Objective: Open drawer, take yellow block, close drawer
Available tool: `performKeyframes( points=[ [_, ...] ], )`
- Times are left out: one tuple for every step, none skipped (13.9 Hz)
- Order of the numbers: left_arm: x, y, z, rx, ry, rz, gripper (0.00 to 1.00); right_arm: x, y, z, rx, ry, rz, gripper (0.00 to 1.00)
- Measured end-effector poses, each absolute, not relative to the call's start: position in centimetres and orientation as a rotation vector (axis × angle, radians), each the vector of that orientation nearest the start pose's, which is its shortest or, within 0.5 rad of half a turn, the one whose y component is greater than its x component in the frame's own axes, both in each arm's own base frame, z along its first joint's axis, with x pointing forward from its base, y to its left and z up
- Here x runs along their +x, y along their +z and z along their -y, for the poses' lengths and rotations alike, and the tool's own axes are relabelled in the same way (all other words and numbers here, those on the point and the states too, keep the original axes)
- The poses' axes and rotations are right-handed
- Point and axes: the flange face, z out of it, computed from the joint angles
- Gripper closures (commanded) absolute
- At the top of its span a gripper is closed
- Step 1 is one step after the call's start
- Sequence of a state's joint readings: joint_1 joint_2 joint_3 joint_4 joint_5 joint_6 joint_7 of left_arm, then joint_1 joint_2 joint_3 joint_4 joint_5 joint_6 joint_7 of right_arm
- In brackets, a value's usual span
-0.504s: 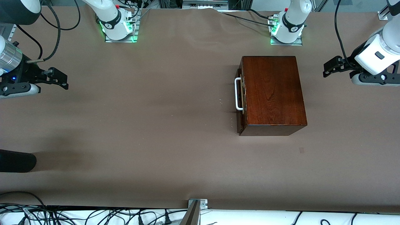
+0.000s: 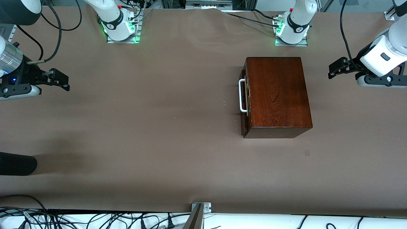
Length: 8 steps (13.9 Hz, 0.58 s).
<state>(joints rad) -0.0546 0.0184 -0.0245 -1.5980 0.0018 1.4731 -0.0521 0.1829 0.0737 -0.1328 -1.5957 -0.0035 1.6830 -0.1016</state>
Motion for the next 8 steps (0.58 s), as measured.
performKeyframes(
  points=[
    [54.6, 59.3, 4.3, -3.122, 0.226, -0.042, 0.0, 58.4, 58.1, -3.2, -3.146, -0.022, 0.24, 0.0],
    [54.7, 59.2, 4.3, -3.122, 0.229, -0.042, 0.0, 58.4, 58.1, -3.2, -3.146, -0.022, 0.24, 0.0],
    [54.7, 59.1, 4.3, -3.122, 0.232, -0.043, 0.0, 58.4, 58.1, -3.2, -3.146, -0.022, 0.24, 0.0],
    [54.7, 59.0, 4.4, -3.12, 0.242, -0.045, 0.0, 58.4, 58.1, -3.2, -3.146, -0.022, 0.24, 0.0],
    [54.6, 58.6, 4.5, -3.116, 0.277, -0.049, 0.0, 58.4, 58.1, -3.2, -3.146, -0.021, 0.24, 0.0],
    [54.4, 58.1, 4.7, -3.109, 0.324, -0.053, 0.0, 58.4, 58.1, -3.2, -3.146, -0.022, 0.24, 0.0],
    [54.3, 57.7, 4.8, -3.103, 0.363, -0.057, 0.0, 58.4, 58.1, -3.2, -3.146, -0.022, 0.24, 0.0],
    [54.2, 57.3, 4.9, -3.097, 0.399, -0.065, 0.0, 58.4, 58.1, -3.2, -3.146, -0.022, 0.24, 0.0]
  ],
)
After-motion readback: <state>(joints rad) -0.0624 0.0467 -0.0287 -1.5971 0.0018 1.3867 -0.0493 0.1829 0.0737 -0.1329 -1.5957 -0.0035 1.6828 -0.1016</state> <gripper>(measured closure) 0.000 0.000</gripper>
